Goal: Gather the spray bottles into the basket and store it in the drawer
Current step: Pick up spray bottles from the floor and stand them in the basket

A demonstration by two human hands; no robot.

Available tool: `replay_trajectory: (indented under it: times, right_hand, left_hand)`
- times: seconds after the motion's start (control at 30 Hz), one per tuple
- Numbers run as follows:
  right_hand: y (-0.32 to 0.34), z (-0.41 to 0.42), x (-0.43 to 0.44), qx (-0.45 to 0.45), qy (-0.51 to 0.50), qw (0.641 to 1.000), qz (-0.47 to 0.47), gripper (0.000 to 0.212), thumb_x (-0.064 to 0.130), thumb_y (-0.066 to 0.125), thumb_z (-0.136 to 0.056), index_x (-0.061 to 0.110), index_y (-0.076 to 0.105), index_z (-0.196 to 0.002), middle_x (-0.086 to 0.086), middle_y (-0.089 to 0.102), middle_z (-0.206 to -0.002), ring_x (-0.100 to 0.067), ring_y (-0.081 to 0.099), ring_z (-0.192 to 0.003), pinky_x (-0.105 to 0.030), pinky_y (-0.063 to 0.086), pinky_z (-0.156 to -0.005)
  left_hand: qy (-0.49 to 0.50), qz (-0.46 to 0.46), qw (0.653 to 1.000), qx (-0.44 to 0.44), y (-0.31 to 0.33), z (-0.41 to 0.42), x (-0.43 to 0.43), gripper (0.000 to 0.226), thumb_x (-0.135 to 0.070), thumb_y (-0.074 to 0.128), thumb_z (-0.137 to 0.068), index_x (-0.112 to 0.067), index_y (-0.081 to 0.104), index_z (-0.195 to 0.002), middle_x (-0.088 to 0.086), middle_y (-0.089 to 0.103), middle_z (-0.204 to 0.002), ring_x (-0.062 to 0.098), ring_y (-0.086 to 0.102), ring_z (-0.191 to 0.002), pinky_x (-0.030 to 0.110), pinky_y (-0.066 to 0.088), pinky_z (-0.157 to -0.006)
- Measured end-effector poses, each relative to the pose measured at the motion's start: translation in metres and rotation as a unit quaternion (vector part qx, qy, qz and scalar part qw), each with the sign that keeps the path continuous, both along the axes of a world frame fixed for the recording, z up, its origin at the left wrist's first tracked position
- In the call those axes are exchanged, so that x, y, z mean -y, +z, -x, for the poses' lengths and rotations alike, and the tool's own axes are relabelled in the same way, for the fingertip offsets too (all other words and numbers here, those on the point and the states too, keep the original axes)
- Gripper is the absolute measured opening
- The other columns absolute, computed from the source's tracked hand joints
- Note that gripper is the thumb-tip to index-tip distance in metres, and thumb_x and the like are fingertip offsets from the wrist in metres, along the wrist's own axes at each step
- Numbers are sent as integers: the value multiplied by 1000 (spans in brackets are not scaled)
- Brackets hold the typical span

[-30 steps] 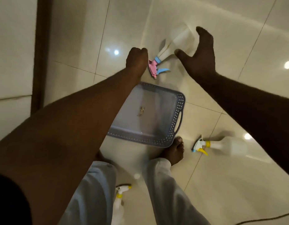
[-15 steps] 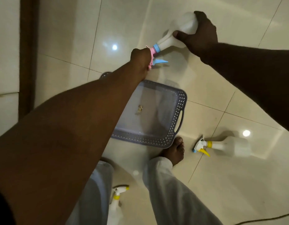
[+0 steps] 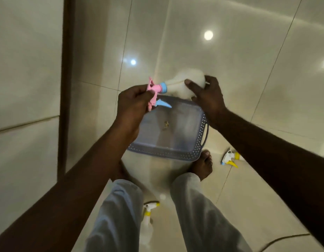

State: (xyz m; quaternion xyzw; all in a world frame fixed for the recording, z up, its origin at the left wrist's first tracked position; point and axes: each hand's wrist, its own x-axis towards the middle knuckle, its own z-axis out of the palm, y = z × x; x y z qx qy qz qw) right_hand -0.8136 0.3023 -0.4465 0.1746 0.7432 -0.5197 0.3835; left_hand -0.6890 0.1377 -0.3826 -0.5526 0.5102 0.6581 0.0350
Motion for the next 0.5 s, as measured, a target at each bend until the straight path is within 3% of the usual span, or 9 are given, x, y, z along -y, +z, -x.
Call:
replay_trajectory:
  times: [0.1,0.17,0.23,0.3,0.4,0.5]
  right_hand:
    - [6,-49,9,60,-43,997,36,63,26,84,-89,13,55,-143,-1,67,-125,-17,70,-110,-38,64,-92]
    - [3,-76,17,94,-68,991,65,56,22,80,-93,12,58,-143,0,69,-122,-16,71,-106,-39,65,-90]
    - [-2,-99,26,132,-92,983,88,50,20,77,-95,14,60,-142,1,70,-122,-16,72,-105,-38,65,-88]
    - [-10,-118,36,173,-113,972,108,48,18,73,-97,15,58,-143,-1,69,-127,-19,70,-112,-33,64,-87]
    - [-24,-139,51,219,-137,960,112,52,22,70,-99,17,54,-148,-10,62,-144,-29,63,-130,-41,60,-101]
    - [-39,-149,65,235,-159,952,111,51,24,68,-101,16,54,-149,-14,61,-148,-33,60,-135,-46,57,-106]
  left_hand:
    - [-40,48,998,30,21,-39,3,19,-21,77,-93,-31,79,-108,-1,83,-98,18,80,-95,35,66,-84]
    - [-77,84,992,58,26,-61,4,26,-27,79,-92,-26,78,-118,-1,83,-100,18,80,-94,40,66,-88]
    - [-105,124,984,78,28,-75,4,25,-34,80,-90,-28,78,-114,-5,82,-99,14,79,-91,40,66,-86]
    - [-118,161,977,78,26,-84,2,28,-38,81,-88,-26,81,-113,-10,81,-94,7,79,-84,27,66,-77]
    - [-129,200,969,67,18,-89,1,28,-40,83,-87,-24,83,-110,-20,77,-85,-4,75,-75,7,54,-62]
    - [-145,216,963,75,4,-87,2,25,-41,83,-88,-30,81,-110,-25,75,-86,-2,75,-77,12,57,-67]
